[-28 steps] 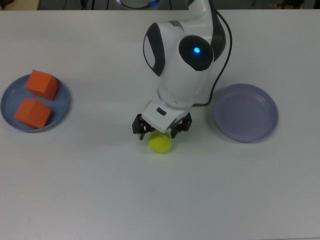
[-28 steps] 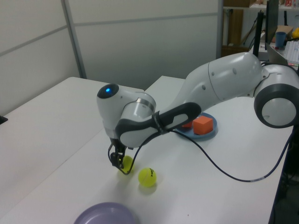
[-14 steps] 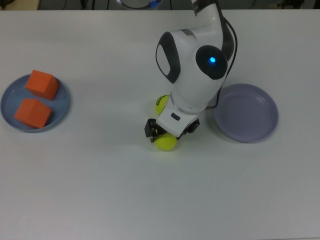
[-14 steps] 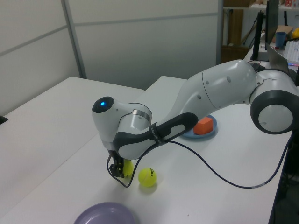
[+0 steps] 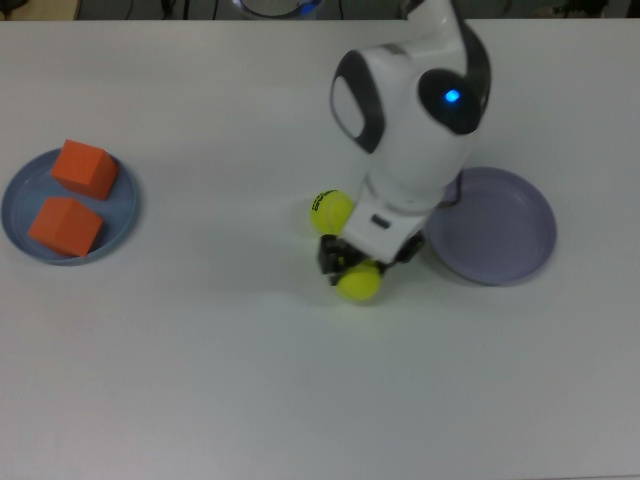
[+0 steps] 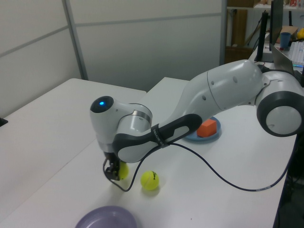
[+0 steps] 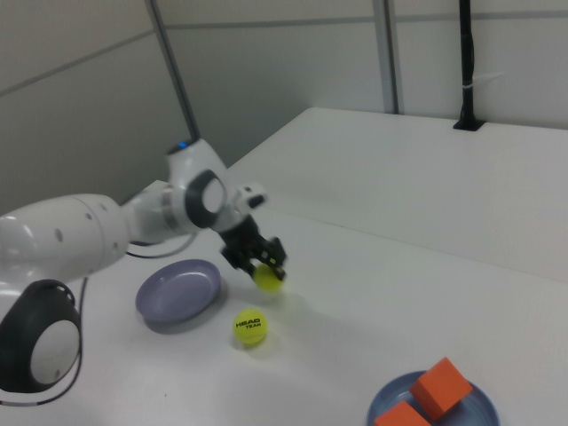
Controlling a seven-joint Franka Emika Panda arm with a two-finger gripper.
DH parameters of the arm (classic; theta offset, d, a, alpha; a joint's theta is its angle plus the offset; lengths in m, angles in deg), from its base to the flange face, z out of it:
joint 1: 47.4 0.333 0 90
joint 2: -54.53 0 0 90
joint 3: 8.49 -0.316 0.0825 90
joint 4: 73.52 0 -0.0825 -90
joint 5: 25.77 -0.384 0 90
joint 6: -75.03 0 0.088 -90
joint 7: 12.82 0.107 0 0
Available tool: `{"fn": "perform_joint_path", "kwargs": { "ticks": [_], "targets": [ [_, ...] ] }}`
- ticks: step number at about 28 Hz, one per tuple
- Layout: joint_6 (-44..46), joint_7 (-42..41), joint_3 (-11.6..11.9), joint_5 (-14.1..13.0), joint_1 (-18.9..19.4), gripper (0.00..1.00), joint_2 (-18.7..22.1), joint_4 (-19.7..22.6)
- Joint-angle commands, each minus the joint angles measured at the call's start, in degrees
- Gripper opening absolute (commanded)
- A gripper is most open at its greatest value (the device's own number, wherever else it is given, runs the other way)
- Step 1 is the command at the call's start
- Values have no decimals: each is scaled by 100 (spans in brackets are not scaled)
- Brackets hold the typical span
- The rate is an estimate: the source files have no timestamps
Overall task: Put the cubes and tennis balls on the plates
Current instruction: 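Carry the tennis ball onto the lavender plate and release it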
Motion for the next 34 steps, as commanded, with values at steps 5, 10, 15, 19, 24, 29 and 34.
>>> {"fn": "perform_joint_path", "kwargs": {
  "ticks": [5, 10, 15, 19, 24, 29, 34],
  "targets": [
    [31, 462, -637, 144, 357, 0, 396, 130],
    [58, 707, -656, 214, 726, 0, 361, 183],
    [93, 1033, -647, 240, 894, 38, 343, 315],
    [426, 1077, -647, 249, 929, 100, 369, 254],
    [550, 989, -621, 205, 903, 100, 562, 245],
    [935, 866, -612, 91, 859, 100, 843, 166],
    [1367, 709, -603, -365, 596, 100, 1308, 52]
  ]
}}
